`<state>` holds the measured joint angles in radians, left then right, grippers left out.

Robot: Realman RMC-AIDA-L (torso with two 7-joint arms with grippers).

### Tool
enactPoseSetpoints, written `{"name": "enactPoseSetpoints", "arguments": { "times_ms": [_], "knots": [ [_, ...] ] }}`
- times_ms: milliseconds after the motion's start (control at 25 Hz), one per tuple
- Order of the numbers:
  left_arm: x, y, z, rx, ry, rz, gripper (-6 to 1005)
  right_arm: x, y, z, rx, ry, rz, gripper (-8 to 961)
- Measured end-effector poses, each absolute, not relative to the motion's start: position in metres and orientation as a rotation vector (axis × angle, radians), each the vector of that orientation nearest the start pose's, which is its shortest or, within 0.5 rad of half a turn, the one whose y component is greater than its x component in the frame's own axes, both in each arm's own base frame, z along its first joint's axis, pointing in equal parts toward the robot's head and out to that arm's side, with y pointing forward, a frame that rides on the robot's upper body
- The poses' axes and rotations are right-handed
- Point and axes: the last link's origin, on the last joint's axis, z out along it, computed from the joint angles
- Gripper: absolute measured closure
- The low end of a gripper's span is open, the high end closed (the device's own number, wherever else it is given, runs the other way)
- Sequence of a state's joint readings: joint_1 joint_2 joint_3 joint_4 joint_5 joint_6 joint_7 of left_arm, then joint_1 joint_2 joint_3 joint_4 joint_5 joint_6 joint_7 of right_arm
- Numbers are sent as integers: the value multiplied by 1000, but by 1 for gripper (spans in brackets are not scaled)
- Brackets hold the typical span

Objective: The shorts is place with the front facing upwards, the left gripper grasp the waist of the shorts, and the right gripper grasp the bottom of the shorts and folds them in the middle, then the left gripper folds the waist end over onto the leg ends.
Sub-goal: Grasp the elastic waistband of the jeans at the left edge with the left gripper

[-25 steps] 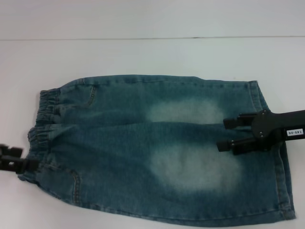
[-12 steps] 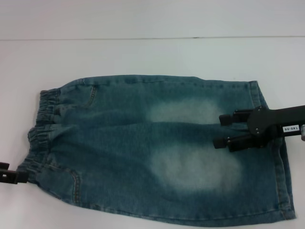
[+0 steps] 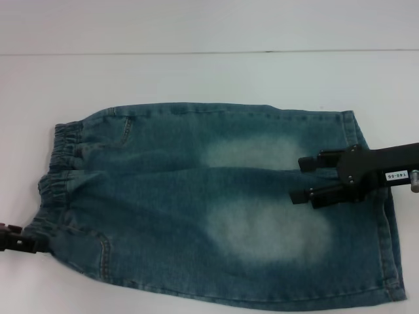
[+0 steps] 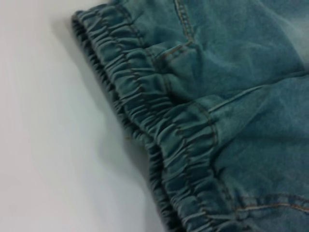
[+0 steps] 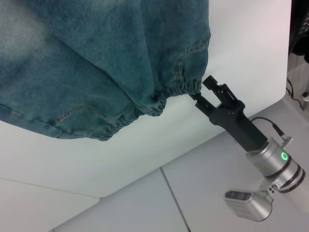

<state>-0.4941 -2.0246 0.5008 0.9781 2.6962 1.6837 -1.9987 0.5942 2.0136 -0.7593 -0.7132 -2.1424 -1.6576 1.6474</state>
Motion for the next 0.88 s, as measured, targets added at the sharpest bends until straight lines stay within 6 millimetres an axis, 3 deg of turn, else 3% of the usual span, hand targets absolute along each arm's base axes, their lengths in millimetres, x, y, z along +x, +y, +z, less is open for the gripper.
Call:
{"name": "enactPoseSetpoints", "arguments": {
  "times_ms": [520,720,880],
  "knots": [
    [-333,303,67,-2521,-1415,120,126,257,335,15,-2892,834,469,26],
    [-334,302,69,-2520,-1415,118,264,260,335,13,-2889,844,470,27],
    [-333,300,69,-2547,-1405,127,440,260,335,14,-2885,844,468,29]
  ]
}}
